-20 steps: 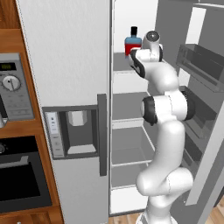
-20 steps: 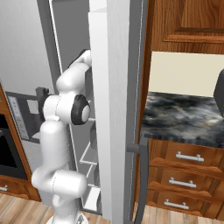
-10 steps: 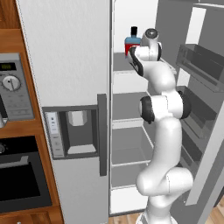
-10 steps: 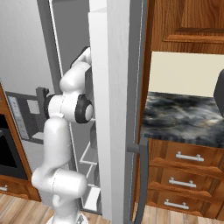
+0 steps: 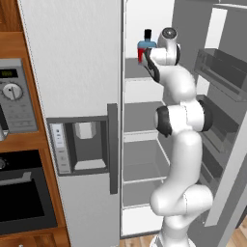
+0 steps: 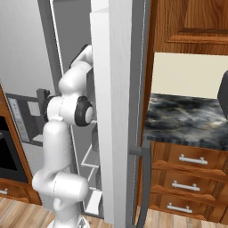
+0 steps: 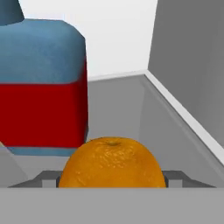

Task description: Pick the banana and orange from the fridge and place them on the plate next to the blender to make a fruit smoothie.

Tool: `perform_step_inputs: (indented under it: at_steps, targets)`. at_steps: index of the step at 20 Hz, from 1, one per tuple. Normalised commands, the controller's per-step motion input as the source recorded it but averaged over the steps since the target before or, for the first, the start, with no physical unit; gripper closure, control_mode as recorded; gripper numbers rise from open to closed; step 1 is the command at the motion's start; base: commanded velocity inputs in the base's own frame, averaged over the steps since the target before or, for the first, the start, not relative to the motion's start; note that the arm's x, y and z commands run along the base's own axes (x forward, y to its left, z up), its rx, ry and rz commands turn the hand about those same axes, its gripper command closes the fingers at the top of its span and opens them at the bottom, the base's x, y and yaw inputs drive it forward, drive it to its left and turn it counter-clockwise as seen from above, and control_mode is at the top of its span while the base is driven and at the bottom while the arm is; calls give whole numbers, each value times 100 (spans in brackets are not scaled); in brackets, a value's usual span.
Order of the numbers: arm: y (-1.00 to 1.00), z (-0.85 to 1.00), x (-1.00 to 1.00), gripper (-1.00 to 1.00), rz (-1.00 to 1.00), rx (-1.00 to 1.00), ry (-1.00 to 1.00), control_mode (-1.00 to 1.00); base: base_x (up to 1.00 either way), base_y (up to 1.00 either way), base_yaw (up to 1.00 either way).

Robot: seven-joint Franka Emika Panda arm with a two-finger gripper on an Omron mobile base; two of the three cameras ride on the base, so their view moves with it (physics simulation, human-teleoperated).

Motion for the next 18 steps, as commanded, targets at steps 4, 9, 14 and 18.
perform_step_inputs:
  at_steps: [4,9,14,18]
  targets:
    - [24,21,-74,100,1,0,-23,-100,0,0,0]
    - [62,17,-94,100,4,-2,-20,-100,0,0,0]
    - [37,21,-100,100,12,-1,-7,-100,0,0,0]
    - [26,33,-100,100,15,-1,-6,-100,0,0,0]
